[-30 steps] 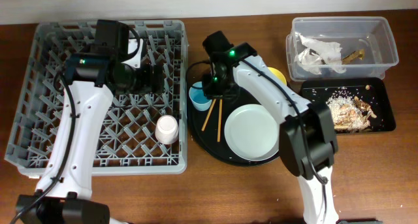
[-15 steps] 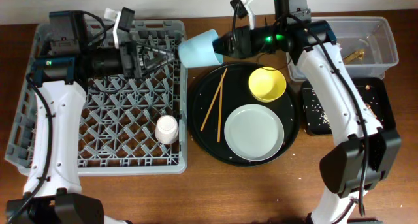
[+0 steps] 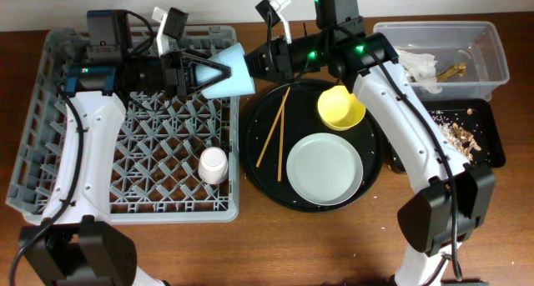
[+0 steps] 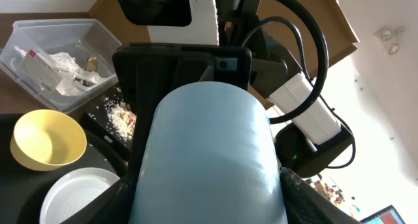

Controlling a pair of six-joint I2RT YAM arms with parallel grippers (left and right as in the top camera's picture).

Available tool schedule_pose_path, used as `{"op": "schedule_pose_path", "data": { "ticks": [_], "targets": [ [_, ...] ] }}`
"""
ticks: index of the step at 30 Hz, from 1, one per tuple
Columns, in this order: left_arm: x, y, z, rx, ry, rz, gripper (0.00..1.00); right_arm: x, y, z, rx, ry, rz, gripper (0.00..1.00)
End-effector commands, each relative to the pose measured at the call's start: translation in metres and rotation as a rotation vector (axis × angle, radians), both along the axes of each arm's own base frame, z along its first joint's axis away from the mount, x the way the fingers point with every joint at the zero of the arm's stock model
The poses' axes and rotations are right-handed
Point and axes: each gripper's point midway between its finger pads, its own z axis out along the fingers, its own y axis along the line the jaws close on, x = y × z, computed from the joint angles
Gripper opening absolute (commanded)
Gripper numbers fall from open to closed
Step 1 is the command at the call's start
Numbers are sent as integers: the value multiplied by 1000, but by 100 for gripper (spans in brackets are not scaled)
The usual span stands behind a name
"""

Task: Sort waste into correct bins and load items into the dishwasher rack
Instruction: 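Grasp the blue cup with right gripper and pass it to left gripper, then place the blue cup upside down in the rack with left gripper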

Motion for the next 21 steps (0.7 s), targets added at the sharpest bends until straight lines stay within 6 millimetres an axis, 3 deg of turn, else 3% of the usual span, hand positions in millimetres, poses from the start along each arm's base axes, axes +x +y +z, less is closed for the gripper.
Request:
{"op": "schedule_pose_path", "data": {
  "ticks": [1,2,3,7,9,10,12,13,14,16,17,18,21],
  "targets": [
    [-2,0,4,-24,-10,-21,58,11,2,-1,-34,-15,-71,4],
    [-2,-1,4,-24,-7,-24,73,14,2,0,-33,-14,-83,4],
    [-4,-4,4,-24,-5,-32,81,16,3,4,-20,-28,-87,4],
    [-5,-6,4,-24,-3,-36,80,23,5,16,12,-65,-100,4],
    [-5,-6,4,-24,-3,-36,64,22,5,14,8,-56,-101,4],
    [-5,-6,4,-24,-3,-36,56,22,5,14,8,-55,-100,9],
    [-5,-6,4,-23,-5,-36,56,21,4,12,2,-43,-101,23],
    [-4,-6,4,-23,-8,-36,56,21,4,12,2,-43,-101,47],
    [-1,-1,4,-18,-18,-19,56,26,-2,12,1,-41,-115,57],
    [28,19,-21,128,-21,153,56,42,-27,3,-30,4,-191,88],
    [48,34,-42,257,-11,280,56,58,-51,-13,-94,68,-293,94],
    [73,59,-73,460,12,457,56,75,-88,-39,-196,157,-436,98],
    [88,100,-122,845,66,696,56,82,-165,-94,-458,306,-671,98]
  ]
}}
